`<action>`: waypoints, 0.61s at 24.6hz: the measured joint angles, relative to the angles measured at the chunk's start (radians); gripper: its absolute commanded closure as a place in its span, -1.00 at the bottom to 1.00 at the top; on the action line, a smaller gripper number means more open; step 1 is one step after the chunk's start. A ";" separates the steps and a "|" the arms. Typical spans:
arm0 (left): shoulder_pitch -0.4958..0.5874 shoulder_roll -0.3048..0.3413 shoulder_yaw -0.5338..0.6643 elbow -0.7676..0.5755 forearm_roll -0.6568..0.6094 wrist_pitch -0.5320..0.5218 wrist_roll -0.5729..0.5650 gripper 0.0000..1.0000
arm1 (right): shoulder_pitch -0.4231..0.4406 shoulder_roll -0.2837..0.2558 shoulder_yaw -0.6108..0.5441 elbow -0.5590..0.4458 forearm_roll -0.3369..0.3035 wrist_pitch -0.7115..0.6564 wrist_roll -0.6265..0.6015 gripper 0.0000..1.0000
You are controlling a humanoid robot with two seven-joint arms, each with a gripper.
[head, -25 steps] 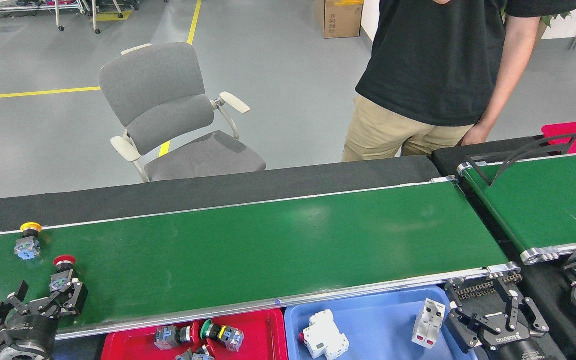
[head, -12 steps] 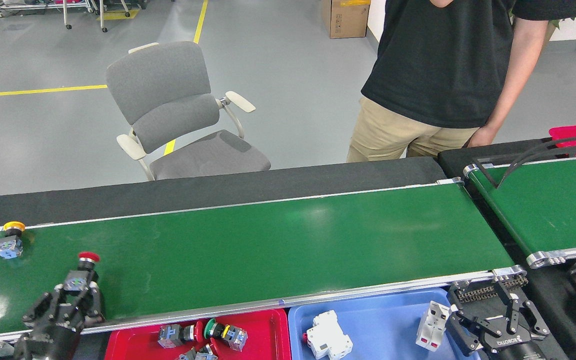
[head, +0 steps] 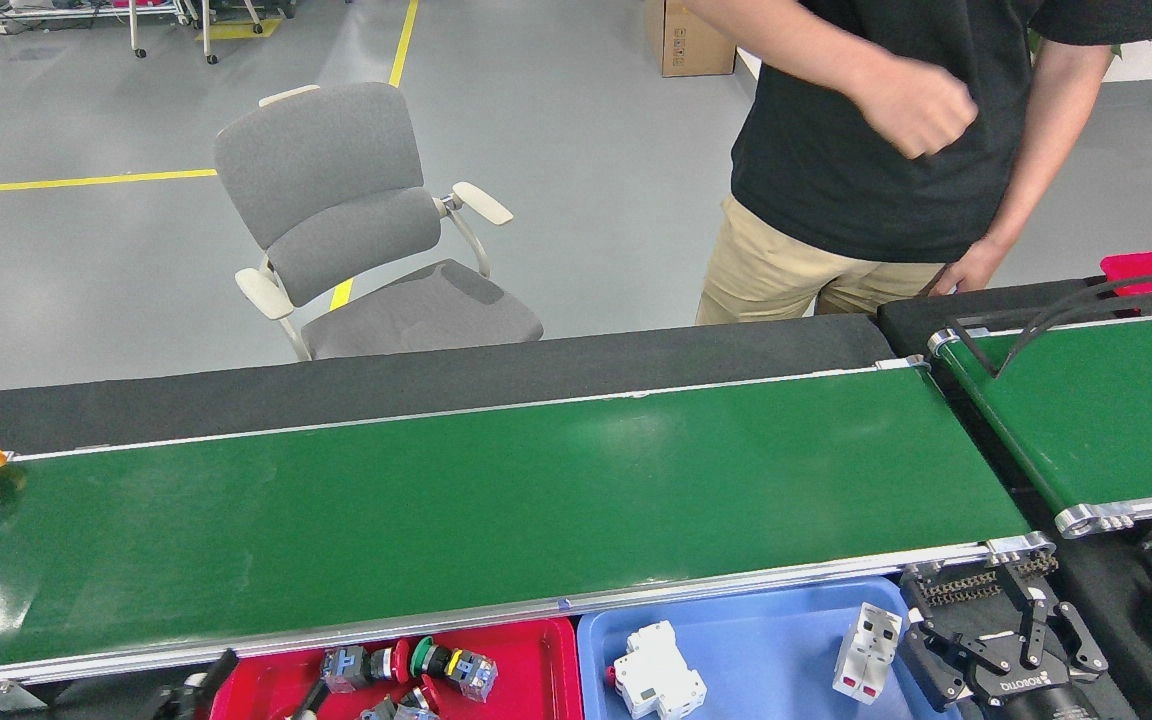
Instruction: Pick switch part from conveyor to tray
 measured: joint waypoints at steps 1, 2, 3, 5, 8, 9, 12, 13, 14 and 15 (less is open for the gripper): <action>0.000 -0.011 0.041 0.002 0.000 0.038 0.002 -1.00 | 0.000 0.000 0.000 0.000 -0.001 0.000 0.000 -0.98; 0.000 -0.016 0.070 0.007 0.000 0.063 0.003 -1.00 | 0.000 0.000 0.000 0.000 -0.001 0.000 0.000 -0.98; 0.001 -0.016 0.091 0.014 0.000 0.082 0.004 -1.00 | 0.000 0.000 0.000 0.000 -0.001 0.000 0.000 -0.98; 0.001 -0.016 0.115 0.022 0.000 0.102 0.006 -1.00 | 0.000 0.000 0.000 0.000 -0.002 0.000 0.000 -0.98; 0.000 -0.015 0.122 0.022 0.000 0.112 0.007 -1.00 | 0.000 0.000 0.000 0.000 -0.002 0.001 0.000 -0.98; 0.000 -0.015 0.122 0.022 0.000 0.113 0.007 -1.00 | 0.000 0.000 0.000 0.000 -0.002 0.002 0.000 -0.98; -0.006 -0.015 0.117 0.022 0.000 0.116 0.007 -1.00 | -0.003 0.000 0.000 0.000 -0.002 0.003 0.000 -0.98; -0.006 -0.015 0.114 0.022 0.000 0.116 0.007 -1.00 | -0.003 0.000 0.000 0.000 -0.002 0.003 0.000 -0.98; -0.007 -0.015 0.113 0.023 0.000 0.116 0.008 -1.00 | -0.004 0.000 0.000 0.000 -0.002 0.003 0.000 -0.98; -0.007 -0.015 0.111 0.024 0.000 0.117 0.008 -1.00 | -0.004 0.000 0.000 0.000 -0.002 0.003 0.000 -0.98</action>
